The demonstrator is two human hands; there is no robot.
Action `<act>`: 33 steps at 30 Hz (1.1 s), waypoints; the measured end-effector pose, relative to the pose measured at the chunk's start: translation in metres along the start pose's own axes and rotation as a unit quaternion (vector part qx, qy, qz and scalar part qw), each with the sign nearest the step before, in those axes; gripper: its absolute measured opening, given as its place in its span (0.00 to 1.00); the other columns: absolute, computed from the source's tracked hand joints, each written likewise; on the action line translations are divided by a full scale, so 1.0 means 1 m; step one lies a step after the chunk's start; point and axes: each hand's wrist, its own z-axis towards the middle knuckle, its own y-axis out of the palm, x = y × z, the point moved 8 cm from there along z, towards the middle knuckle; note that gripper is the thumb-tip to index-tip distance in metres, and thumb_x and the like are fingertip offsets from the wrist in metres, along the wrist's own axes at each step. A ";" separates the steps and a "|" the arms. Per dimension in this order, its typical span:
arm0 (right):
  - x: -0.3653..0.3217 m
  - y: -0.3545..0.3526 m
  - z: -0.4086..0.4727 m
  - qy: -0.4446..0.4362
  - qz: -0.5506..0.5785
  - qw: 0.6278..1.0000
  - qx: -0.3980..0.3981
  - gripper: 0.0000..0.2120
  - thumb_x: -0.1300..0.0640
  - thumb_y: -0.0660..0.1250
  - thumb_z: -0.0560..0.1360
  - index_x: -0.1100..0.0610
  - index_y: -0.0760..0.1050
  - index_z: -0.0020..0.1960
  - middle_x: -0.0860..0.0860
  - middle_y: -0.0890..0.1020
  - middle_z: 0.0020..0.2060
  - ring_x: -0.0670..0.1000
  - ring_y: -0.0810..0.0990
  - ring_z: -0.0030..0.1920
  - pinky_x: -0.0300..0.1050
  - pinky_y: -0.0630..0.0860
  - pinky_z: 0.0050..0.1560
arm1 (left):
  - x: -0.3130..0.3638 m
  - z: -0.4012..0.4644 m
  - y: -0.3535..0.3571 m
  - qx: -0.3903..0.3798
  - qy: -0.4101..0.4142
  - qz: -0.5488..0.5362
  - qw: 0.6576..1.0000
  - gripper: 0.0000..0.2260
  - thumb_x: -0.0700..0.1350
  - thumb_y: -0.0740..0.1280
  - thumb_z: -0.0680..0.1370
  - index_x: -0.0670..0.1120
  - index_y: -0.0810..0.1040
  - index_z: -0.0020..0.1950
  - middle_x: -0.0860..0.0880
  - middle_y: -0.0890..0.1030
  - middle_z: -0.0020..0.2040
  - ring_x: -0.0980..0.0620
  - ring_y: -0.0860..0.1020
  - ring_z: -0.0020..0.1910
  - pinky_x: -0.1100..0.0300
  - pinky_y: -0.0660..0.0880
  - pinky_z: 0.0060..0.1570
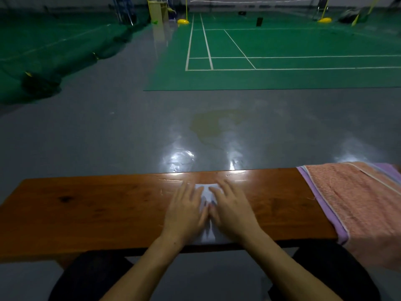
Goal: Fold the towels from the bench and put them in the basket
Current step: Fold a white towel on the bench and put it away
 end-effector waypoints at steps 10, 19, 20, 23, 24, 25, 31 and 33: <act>0.020 0.043 -0.021 0.026 -0.017 0.987 -0.159 0.34 0.32 0.39 0.84 0.45 0.42 0.86 0.48 0.38 0.84 0.52 0.31 0.83 0.67 0.40 0.81 | -0.014 -0.014 0.030 -0.115 -0.026 0.033 0.992 0.38 0.68 0.36 0.79 0.51 0.39 0.86 0.49 0.36 0.85 0.46 0.34 0.83 0.43 0.35 0.80; 0.051 0.013 -0.033 0.080 -0.020 0.988 -0.131 0.38 0.29 0.48 0.81 0.51 0.57 0.83 0.52 0.50 0.85 0.58 0.48 0.84 0.62 0.48 0.82 | -0.040 -0.026 0.006 -0.105 -0.028 0.038 0.993 0.38 0.68 0.48 0.82 0.46 0.55 0.85 0.45 0.48 0.86 0.42 0.43 0.85 0.43 0.43 0.82; 0.049 0.005 -0.033 0.063 -0.014 0.992 -0.113 0.34 0.32 0.51 0.81 0.51 0.63 0.80 0.52 0.57 0.84 0.58 0.54 0.83 0.61 0.56 0.82 | -0.040 -0.027 -0.004 -0.084 -0.011 0.031 0.996 0.36 0.67 0.51 0.82 0.46 0.61 0.84 0.45 0.56 0.85 0.42 0.50 0.85 0.44 0.49 0.82; 0.042 -0.016 -0.041 0.012 0.042 0.996 -0.073 0.27 0.36 0.57 0.82 0.48 0.70 0.75 0.46 0.72 0.75 0.48 0.68 0.74 0.50 0.73 0.73 | -0.038 -0.035 -0.025 -0.055 0.045 -0.038 0.997 0.30 0.66 0.60 0.79 0.53 0.72 0.77 0.51 0.71 0.78 0.49 0.67 0.79 0.49 0.66 0.77; 0.038 -0.019 -0.046 -0.001 0.060 0.995 -0.080 0.26 0.35 0.58 0.82 0.46 0.70 0.75 0.43 0.73 0.73 0.45 0.69 0.72 0.46 0.73 0.71 | -0.037 -0.039 -0.029 -0.062 0.060 -0.059 0.994 0.28 0.67 0.62 0.79 0.55 0.74 0.75 0.54 0.74 0.76 0.53 0.70 0.76 0.52 0.70 0.74; 0.034 -0.021 -0.051 -0.015 0.071 0.993 -0.094 0.27 0.33 0.58 0.81 0.44 0.68 0.76 0.41 0.72 0.72 0.43 0.68 0.71 0.43 0.73 0.70 | -0.035 -0.043 -0.032 -0.067 0.076 -0.067 0.993 0.27 0.69 0.63 0.78 0.58 0.75 0.73 0.57 0.76 0.73 0.56 0.72 0.73 0.55 0.72 0.70; 0.037 -0.013 -0.062 -0.043 0.080 0.984 -0.153 0.34 0.26 0.63 0.74 0.41 0.65 0.75 0.40 0.66 0.75 0.44 0.65 0.74 0.45 0.73 0.71 | -0.035 -0.052 -0.027 -0.108 0.111 -0.049 0.987 0.35 0.78 0.63 0.72 0.61 0.72 0.74 0.61 0.70 0.77 0.59 0.68 0.74 0.56 0.71 0.69; 0.039 -0.013 -0.058 -0.046 0.075 0.985 -0.146 0.34 0.27 0.65 0.74 0.41 0.66 0.74 0.40 0.67 0.75 0.45 0.65 0.73 0.47 0.73 0.70 | -0.037 -0.050 -0.026 -0.104 0.113 -0.046 0.987 0.35 0.77 0.63 0.72 0.60 0.72 0.74 0.60 0.69 0.78 0.59 0.68 0.75 0.56 0.71 0.69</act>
